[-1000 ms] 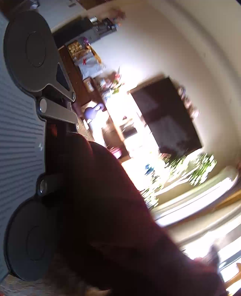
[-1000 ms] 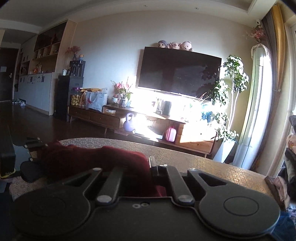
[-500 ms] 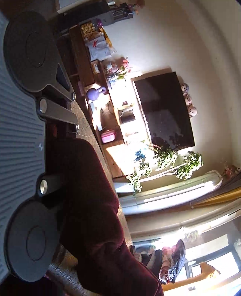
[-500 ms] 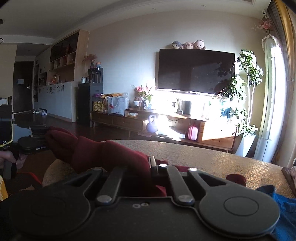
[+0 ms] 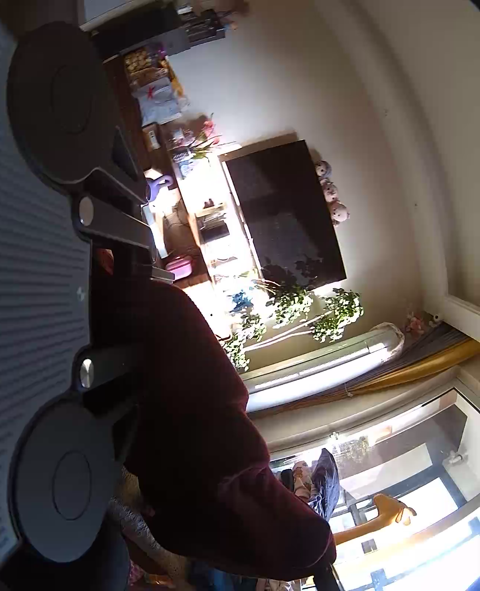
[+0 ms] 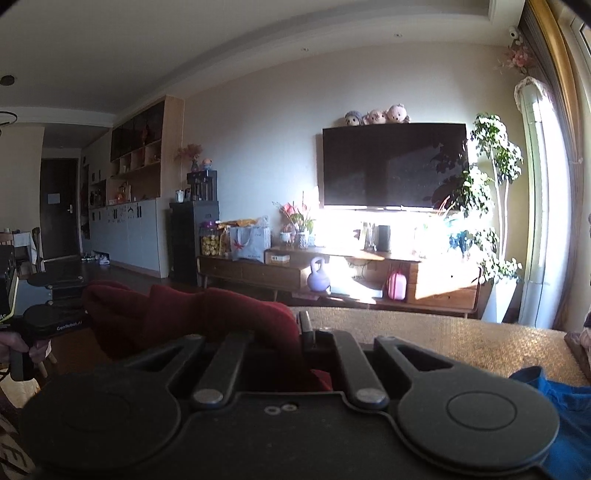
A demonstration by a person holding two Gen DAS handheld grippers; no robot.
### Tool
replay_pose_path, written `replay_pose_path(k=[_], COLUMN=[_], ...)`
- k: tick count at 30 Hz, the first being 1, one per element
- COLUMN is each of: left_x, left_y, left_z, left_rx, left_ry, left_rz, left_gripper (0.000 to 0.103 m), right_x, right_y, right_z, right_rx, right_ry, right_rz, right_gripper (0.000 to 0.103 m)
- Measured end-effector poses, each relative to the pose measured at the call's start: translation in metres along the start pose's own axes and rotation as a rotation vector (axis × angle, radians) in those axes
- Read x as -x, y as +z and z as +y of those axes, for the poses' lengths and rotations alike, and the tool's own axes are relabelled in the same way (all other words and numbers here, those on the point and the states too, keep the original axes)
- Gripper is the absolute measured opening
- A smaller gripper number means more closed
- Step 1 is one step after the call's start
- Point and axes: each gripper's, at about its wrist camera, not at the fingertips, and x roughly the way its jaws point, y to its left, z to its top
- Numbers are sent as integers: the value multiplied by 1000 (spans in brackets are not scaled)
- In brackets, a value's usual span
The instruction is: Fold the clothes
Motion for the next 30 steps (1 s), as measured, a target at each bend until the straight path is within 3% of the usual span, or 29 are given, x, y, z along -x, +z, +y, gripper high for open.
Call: replay_pose_path(k=[3,10,13,17,22,30], left_x=[-33,-151,-198,-246,-302,-394], left_y=[4,-23,-29,-37,-42,-41], left_z=[1,3,16,31,45,66], left_rx=[-21,-14,35,1,-31,-36], left_ry=[-7,-24,-83,-165,-261,-229], left_rz=[30,199,301,435,578,645], left_gripper=[11,11,11,11,11,11], right_x=[-25,-127,-165,-213,-270,-349], right_y=[7,-10,-13,-12,-9,2], right_z=[-16,-71,-92,-117,-139,-164], right_rx=[29,15,10,23,38,99], right_ry=[-27,-103,-86,-40,15,-8], right_rz=[25,176,271,433,566,610], right_gripper=[103,103,103,103,103,103])
